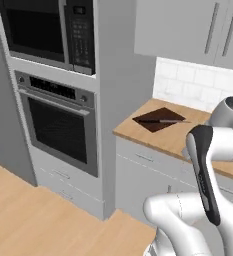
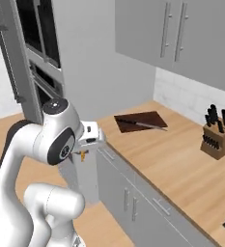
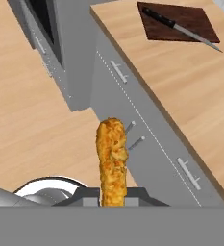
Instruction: Pick up the knife from the drawer and place it on the cutting board. Then place the meat from the plate to the cutting board.
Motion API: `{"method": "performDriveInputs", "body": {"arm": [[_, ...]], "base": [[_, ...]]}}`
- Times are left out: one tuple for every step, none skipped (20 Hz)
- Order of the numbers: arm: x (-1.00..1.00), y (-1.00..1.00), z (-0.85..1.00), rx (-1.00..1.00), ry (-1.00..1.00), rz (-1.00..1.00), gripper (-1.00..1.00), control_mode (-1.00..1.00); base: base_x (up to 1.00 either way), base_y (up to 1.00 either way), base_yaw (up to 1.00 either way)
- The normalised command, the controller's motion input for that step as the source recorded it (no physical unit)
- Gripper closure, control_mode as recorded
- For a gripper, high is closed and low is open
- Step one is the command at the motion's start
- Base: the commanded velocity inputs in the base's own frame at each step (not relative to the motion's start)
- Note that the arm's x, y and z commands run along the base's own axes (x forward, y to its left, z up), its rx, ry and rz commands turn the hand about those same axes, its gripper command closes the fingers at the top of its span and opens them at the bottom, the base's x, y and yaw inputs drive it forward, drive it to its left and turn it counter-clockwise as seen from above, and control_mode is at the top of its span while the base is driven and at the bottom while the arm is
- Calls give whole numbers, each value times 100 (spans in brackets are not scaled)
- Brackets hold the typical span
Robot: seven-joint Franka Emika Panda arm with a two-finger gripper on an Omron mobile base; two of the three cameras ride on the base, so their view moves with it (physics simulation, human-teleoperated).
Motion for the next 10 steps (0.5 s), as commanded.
{"method": "performDriveInputs", "body": {"arm": [[0, 0, 0, 0, 0, 0, 100, 100], [0, 0, 0, 0, 0, 0, 100, 100], [0, 0, 0, 0, 0, 0, 100, 100], [0, 0, 0, 0, 0, 0, 100, 100], [0, 0, 0, 0, 0, 0, 100, 100], [0, 0, 0, 0, 0, 0, 100, 100], [0, 0, 0, 0, 0, 0, 100, 100], [0, 0, 0, 0, 0, 0, 100, 100], [0, 0, 0, 0, 0, 0, 100, 100], [0, 0, 0, 0, 0, 0, 100, 100]], "base": [[100, 16, -32], [100, 19, -29], [100, 21, -27], [100, 21, -27], [100, 22, -27], [100, 22, -29], [100, 24, -34], [96, 27, -38], [79, 26, -43], [66, 25, -48]]}}
